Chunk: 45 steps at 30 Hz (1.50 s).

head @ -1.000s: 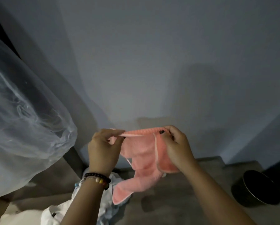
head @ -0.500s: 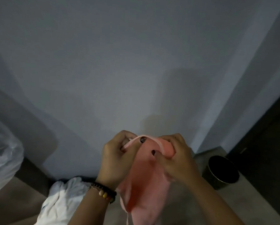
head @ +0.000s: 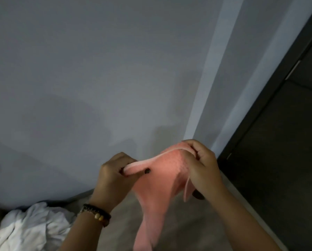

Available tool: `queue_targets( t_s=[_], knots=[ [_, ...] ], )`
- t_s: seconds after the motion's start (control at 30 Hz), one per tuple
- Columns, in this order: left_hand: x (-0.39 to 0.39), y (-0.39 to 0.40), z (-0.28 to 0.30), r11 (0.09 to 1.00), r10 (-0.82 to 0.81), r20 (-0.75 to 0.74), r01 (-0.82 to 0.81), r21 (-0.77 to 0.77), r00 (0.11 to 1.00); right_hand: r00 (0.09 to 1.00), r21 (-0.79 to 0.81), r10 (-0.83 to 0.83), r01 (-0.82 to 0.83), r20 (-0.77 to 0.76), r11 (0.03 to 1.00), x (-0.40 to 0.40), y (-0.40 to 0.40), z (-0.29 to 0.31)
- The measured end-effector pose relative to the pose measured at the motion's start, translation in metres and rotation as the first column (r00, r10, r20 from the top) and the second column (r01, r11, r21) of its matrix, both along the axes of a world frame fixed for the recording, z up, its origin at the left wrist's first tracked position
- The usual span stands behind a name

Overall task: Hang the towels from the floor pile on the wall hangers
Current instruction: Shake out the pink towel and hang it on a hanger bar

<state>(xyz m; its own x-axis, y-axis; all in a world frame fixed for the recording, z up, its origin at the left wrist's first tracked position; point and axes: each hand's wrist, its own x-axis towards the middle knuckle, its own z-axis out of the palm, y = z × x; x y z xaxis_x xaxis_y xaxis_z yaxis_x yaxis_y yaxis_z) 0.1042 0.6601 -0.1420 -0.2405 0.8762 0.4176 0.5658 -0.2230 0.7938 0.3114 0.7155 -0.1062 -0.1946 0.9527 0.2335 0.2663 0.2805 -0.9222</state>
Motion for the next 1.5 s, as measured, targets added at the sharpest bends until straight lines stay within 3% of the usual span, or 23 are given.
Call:
queue_targets(
  t_s=[0.17, 0.3, 0.5, 0.6, 0.7, 0.83, 0.93, 1.03, 1.1, 1.17, 1.23, 1.33, 1.4, 1.5],
  knots=[
    [0.031, 0.034, 0.002, 1.0, 0.003, 0.437, 0.007, -0.023, 0.899, 0.995, -0.012, 0.03, -0.029, 0.091, 1.0, 0.022, 0.035, 0.001],
    [0.052, 0.069, 0.015, 0.998, -0.055, 0.547, 0.063, 0.004, 0.835, 0.98, -0.06, 0.13, -0.122, 0.15, 0.991, 0.019, 0.057, -0.009],
    [0.063, 0.144, 0.021, 0.997, -0.05, 0.585, 0.073, -0.015, 0.809, 0.981, -0.098, 0.162, -0.151, 0.112, 0.984, 0.01, 0.105, -0.005],
    [0.067, 0.177, 0.019, 0.995, -0.069, 0.568, 0.096, -0.017, 0.82, 0.994, -0.066, 0.066, -0.06, 0.088, 0.996, 0.017, 0.137, 0.002],
    [0.074, 0.197, 0.018, 0.996, -0.032, 0.514, 0.073, -0.06, 0.857, 0.997, -0.066, -0.06, 0.057, -0.053, 0.996, 0.026, 0.165, 0.005],
    [0.089, 0.21, 0.023, 0.996, 0.007, 0.507, 0.041, -0.084, 0.862, 0.989, -0.142, 0.101, -0.115, -0.103, 0.983, 0.027, 0.184, 0.003],
    [0.1, 0.222, 0.029, 0.999, 0.031, 0.512, -0.007, -0.049, 0.859, 0.963, -0.113, 0.22, -0.239, -0.159, 0.965, 0.028, 0.203, 0.002],
    [0.11, 0.233, 0.028, 0.989, 0.133, 0.43, -0.146, -0.002, 0.893, 0.94, -0.094, 0.233, -0.263, -0.249, 0.96, 0.036, 0.23, 0.008],
    [0.114, 0.236, 0.019, 0.982, 0.189, 0.275, -0.188, -0.032, 0.943, 0.925, -0.101, 0.24, -0.28, -0.295, 0.955, 0.047, 0.247, 0.017],
    [0.12, 0.237, 0.005, 0.977, 0.203, 0.142, -0.192, -0.089, 0.969, 0.924, -0.097, 0.286, -0.318, -0.254, 0.943, 0.062, 0.264, 0.024],
    [0.13, 0.236, 0.0, 0.968, 0.245, 0.231, -0.224, -0.115, 0.942, 0.916, -0.107, 0.386, -0.397, -0.106, 0.912, 0.077, 0.278, 0.025],
    [0.154, 0.232, 0.007, 0.964, 0.262, 0.406, -0.255, -0.072, 0.876, 0.812, -0.187, 0.561, -0.533, 0.159, 0.825, 0.094, 0.284, 0.019],
    [0.165, 0.229, 0.015, 0.963, 0.26, 0.428, -0.262, -0.056, 0.865, 0.778, -0.162, 0.603, -0.582, 0.174, 0.797, 0.098, 0.28, 0.015],
    [0.169, 0.226, 0.027, 0.97, 0.23, 0.478, -0.241, -0.039, 0.848, 0.813, -0.078, 0.573, -0.568, 0.105, 0.82, 0.092, 0.277, 0.018]
  ],
)
